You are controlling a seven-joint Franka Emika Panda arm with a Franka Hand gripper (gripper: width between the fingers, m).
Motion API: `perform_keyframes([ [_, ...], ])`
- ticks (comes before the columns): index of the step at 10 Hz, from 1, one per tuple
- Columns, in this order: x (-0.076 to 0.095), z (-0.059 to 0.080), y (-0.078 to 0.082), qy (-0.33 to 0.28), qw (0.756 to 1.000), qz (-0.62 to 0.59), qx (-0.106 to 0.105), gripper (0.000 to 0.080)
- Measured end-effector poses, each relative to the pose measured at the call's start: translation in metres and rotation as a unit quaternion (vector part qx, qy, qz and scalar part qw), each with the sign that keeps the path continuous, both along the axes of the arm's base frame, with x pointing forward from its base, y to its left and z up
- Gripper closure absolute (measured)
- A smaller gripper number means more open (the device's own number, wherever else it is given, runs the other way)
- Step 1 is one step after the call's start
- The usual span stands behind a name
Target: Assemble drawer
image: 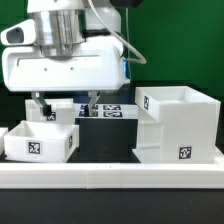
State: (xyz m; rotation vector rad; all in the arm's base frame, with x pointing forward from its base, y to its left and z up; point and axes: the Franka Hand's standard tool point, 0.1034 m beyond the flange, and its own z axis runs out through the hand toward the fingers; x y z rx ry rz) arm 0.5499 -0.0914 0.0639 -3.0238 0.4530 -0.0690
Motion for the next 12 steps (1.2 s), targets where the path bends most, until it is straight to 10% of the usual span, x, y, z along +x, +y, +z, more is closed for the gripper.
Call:
perform_keyframes([
  [6,-0.007,-0.043,-0.001,0.001,1.0,0.007,-0.022,0.0151],
  [12,-0.017,-0.056,0.002,0.005,1.0,0.017,-0.026,0.0151],
])
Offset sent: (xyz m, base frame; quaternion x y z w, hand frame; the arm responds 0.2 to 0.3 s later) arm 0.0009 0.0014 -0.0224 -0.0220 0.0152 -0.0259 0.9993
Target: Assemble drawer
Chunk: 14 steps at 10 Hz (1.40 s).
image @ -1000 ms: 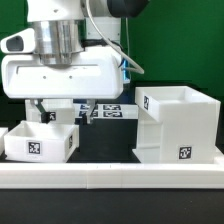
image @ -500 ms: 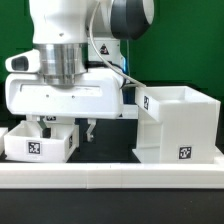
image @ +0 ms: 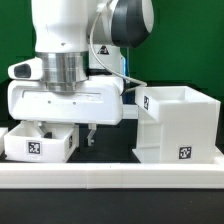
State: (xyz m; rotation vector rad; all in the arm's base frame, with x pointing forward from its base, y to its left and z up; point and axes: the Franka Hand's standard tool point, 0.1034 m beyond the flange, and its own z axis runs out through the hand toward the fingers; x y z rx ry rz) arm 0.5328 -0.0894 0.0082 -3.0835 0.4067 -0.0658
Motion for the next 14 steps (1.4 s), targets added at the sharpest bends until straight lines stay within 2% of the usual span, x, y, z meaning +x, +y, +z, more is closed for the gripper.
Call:
perform_keyframes([
  [4,-0.0018,-0.002,0.0,0.0,1.0,0.0,-0.001,0.0173],
  [6,-0.0016,-0.0019,-0.0001,0.0,1.0,0.0,-0.001,0.0551],
  [7,-0.0015,-0.0018,-0.0001,0.0,1.0,0.0,-0.001,0.0551],
  [8,-0.0014,-0.0018,0.0005,0.0,1.0,-0.001,-0.001,0.0723],
  [9,-0.0013,-0.0018,0.0004,0.0,1.0,0.0,-0.001,0.0723],
  [10,-0.0013,-0.0018,0.0003,0.0,1.0,0.0,-0.001,0.0758],
  [14,-0.0013,-0.0017,0.0003,0.0,1.0,0.0,-0.001,0.0758],
])
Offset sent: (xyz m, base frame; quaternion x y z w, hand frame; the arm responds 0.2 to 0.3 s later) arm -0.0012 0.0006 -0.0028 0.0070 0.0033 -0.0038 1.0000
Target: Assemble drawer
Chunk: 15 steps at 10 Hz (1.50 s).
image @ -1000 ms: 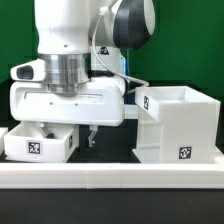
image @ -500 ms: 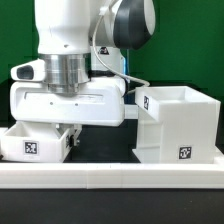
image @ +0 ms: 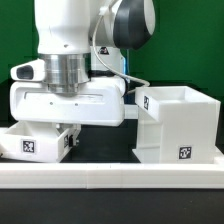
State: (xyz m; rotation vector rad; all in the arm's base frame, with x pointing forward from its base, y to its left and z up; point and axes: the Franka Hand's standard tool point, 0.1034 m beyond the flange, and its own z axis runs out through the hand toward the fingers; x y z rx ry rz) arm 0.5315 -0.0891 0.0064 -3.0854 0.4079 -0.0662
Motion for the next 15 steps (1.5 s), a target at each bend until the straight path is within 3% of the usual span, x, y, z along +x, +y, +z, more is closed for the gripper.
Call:
perform_keyframes([
  [1,0.0,0.002,0.001,0.004,1.0,0.003,0.003,0.0758],
  [3,0.004,0.027,0.005,0.008,0.999,0.032,0.013,0.0758],
  [5,0.003,0.039,0.004,0.013,0.996,0.087,0.022,0.0758],
  [11,0.001,0.034,0.008,0.015,0.974,0.225,0.01,0.0758],
  [15,0.0,0.033,0.013,0.016,0.921,0.39,0.001,0.0758],
])
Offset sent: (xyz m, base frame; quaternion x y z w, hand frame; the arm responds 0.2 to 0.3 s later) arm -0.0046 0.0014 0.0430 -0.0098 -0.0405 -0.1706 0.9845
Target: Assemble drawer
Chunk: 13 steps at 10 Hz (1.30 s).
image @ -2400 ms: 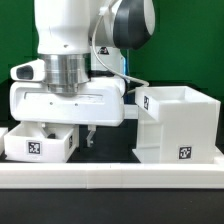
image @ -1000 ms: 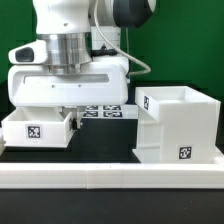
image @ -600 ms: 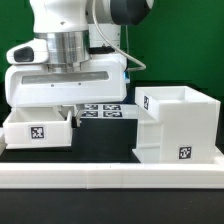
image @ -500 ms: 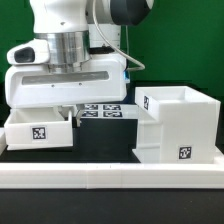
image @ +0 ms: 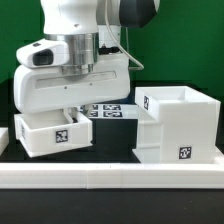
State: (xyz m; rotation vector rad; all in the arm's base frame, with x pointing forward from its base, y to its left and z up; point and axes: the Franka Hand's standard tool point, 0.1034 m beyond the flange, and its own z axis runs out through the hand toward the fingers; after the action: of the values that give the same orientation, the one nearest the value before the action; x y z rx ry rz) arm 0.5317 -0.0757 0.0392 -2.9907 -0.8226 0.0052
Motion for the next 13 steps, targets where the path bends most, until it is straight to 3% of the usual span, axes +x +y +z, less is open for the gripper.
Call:
perform_keyframes([
  [3,-0.001,-0.001,-0.003,-0.002,0.996,0.089,0.0,0.0758],
  [5,-0.001,-0.002,0.005,0.001,0.986,0.164,-0.009,0.0758],
  [8,-0.004,-0.005,0.014,0.006,0.961,0.277,-0.012,0.0758],
  [12,-0.006,-0.007,0.007,0.014,0.909,0.416,-0.017,0.0758],
  [13,-0.006,-0.007,0.006,0.014,0.906,0.423,-0.018,0.0758],
])
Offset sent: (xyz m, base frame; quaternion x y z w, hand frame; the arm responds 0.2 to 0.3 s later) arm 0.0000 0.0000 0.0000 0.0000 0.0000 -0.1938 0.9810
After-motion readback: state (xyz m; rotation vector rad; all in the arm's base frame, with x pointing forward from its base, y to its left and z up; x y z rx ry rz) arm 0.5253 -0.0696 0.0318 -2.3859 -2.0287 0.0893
